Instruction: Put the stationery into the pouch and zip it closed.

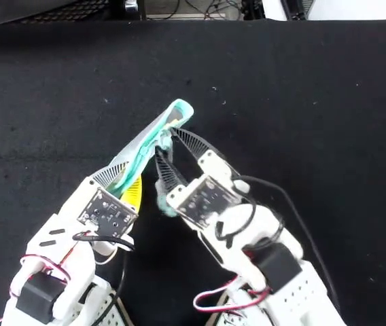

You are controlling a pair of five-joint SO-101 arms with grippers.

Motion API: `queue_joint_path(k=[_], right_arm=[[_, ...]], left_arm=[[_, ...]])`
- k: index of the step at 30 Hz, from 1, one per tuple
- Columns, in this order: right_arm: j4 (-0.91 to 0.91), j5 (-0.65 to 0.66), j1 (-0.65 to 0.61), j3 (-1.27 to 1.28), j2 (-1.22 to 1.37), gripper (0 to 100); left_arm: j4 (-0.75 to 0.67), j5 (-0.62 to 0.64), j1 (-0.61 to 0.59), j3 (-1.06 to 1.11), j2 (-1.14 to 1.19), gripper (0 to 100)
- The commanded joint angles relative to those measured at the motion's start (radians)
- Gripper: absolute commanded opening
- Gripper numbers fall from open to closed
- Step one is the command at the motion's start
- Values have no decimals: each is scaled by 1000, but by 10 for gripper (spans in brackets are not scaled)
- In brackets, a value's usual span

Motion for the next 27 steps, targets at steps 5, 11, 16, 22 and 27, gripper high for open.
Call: queue_joint_path(k=[5, 11, 16, 22, 27], right_arm=[[14, 3, -9, -44, -44, 134], [-81, 3, -8, 24, -44, 132], [-143, 9, -6, 38, -44, 59], [-141, 9, -6, 39, -51, 49], [-141, 9, -2, 38, -53, 15]], left_arm=[[11, 8, -5, 12, 3, 30], [11, 8, -5, 12, 3, 30], [11, 8, -5, 12, 3, 30], [11, 8, -5, 12, 3, 30], [11, 8, -5, 12, 3, 30]])
